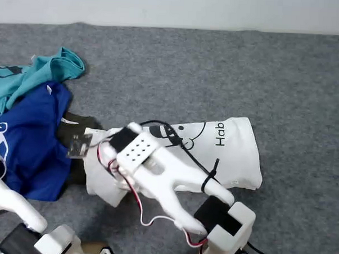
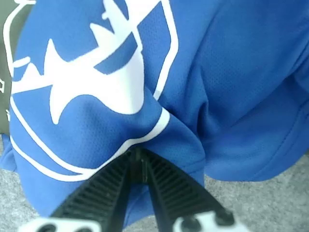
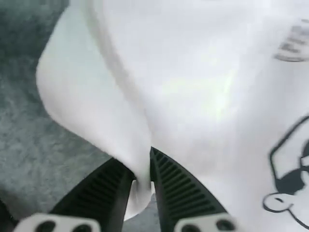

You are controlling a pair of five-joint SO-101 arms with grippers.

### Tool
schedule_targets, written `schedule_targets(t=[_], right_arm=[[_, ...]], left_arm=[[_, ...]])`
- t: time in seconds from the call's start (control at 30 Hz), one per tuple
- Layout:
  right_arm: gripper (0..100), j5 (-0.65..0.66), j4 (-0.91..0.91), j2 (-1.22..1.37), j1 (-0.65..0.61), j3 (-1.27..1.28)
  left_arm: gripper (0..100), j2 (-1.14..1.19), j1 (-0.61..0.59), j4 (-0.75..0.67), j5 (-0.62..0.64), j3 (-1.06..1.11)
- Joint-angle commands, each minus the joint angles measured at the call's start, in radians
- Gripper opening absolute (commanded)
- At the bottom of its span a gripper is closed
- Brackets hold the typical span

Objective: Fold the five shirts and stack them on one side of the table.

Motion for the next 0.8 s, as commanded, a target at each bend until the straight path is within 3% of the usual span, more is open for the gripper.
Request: schedule_targets(t=[0.0,0.2,0.4,0.77], right_arm=[[1.8,0.003,-0.022,-0.051,0.05,-0.069],[3.2,0.003,-0.084,-0.018,0.134,-0.072],[22.3,-0.003,-0.091,0.071,0.197,-0.103],[22.4,-0.003,-0.082,0.228,0.275,-0.388]], left_arm=[[1,-0.04,0.006,-0.02,-0.006,-0.01],[1,-0.04,0.006,-0.02,-0.005,-0.01],[1,-0.04,0.006,-0.018,-0.005,-0.008],[1,-0.04,0.006,-0.02,-0.005,-0.007]])
